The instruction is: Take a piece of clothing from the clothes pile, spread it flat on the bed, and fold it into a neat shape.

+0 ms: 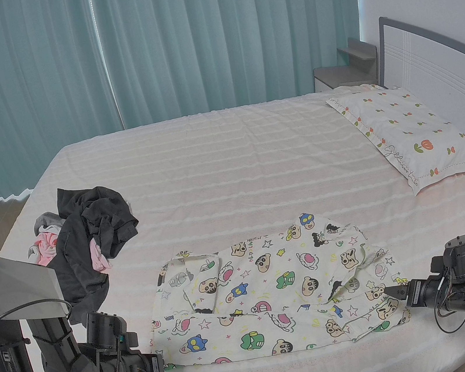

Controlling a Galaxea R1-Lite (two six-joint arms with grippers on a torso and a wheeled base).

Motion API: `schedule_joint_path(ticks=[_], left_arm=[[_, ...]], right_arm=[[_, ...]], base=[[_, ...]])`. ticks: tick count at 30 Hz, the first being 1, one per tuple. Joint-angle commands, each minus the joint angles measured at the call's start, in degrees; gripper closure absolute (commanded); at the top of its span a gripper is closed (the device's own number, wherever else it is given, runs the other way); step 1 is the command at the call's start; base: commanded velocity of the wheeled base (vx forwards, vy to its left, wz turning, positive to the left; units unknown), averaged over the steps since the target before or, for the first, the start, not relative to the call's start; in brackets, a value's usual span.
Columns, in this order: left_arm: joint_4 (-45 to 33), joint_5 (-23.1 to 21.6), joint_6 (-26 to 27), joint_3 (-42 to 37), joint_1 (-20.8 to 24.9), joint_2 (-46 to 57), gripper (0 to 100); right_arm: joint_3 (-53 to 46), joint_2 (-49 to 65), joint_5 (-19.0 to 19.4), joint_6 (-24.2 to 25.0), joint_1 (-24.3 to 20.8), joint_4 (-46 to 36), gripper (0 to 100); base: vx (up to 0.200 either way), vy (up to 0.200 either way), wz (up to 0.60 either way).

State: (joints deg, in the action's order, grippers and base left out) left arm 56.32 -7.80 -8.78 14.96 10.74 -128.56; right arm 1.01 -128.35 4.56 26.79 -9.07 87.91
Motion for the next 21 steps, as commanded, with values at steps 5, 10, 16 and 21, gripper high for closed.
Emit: schedule_joint_path(ticks=[5,10,16,21], left_arm=[[0.2,0.2,0.1,-1.1,0.2,0.3,100],[0.1,0.2,0.0,-1.8,0.4,0.3,0],[0.3,0.2,-0.1,-2.3,0.2,0.8,0],[1.3,-0.5,-3.2,0.2,-1.2,4.1,0]], right_arm=[[-1.0,0.0,0.0,0.0,0.1,-0.1,0],[-1.0,-0.1,-0.1,0.0,0.1,-0.1,0],[-1.0,1.1,0.4,0.0,2.0,0.2,0],[-1.0,1.5,3.1,-1.1,5.0,0.2,0]], base=[[0.0,0.0,0.0],[0.0,0.0,0.0],[0.0,0.0,0.0],[0.0,0.0,0.0]])
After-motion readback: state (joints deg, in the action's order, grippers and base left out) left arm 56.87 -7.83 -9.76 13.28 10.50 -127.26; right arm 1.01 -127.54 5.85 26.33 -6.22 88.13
